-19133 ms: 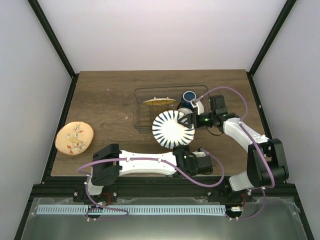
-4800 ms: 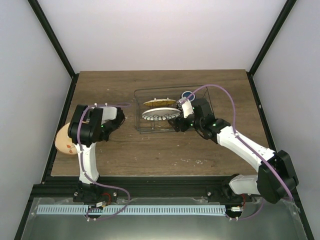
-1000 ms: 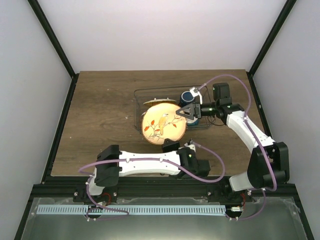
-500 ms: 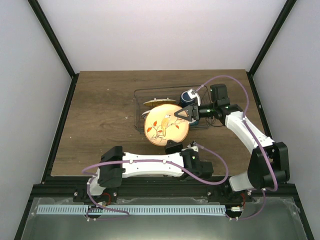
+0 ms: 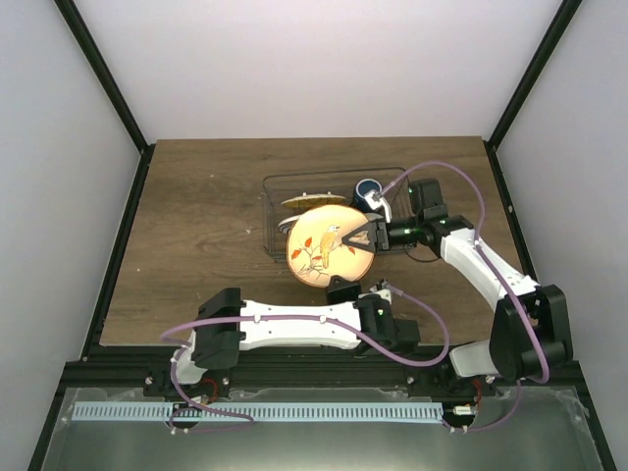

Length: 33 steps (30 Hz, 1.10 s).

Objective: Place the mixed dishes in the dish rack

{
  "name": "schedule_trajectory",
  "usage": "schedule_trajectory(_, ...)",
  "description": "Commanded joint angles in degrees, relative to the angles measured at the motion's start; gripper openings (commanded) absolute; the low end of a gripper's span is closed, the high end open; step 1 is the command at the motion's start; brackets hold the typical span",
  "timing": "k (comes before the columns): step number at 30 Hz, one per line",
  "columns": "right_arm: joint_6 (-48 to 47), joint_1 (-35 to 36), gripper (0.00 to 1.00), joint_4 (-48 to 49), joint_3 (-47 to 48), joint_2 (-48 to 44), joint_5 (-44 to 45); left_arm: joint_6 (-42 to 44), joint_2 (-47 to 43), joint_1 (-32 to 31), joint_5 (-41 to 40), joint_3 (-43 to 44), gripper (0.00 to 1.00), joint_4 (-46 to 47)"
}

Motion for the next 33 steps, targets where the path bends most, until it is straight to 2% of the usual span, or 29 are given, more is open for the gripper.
schedule_trajectory(1,-0.78,0.7,0.46,-0.5,1.29,0.5,-0.54,0.5,-0.77,-0.3,-7.6,2.09,0.0,-1.03)
schedule_trajectory(4,-0.76,0.71,0.31,-0.44,1.97,1.03,-0.54,0.47,-0.73,-0.39,-7.73,2.19,0.0,-1.04)
schedule_trajectory(10,-0.55,0.8,0.18,0.08,2.49,0.32,-0.23,0.74,-0.18,-0.53,-7.88,3.19,0.0,-0.97)
schedule_trajectory(17,1.55,0.87,0.08,1.69,2.41,-1.63,1.9,0.87,0.45,-0.79,-6.9,3.37,0.02,-1.01)
schedule_trajectory(21,3.54,0.88,0.01,3.92,2.6,-2.81,3.26,-0.02,-0.02,-1.01,-5.48,3.36,0.22,-1.04)
schedule_trajectory(28,6.21,0.85,0.01,8.21,3.72,-3.87,3.92,-1.91,-1.16,-1.14,-2.02,2.96,0.52,-1.01)
schedule_trajectory(33,7.18,0.83,0.01,10.49,4.5,-4.21,4.57,-3.41,-1.92,-1.26,0.05,2.58,0.58,-1.0)
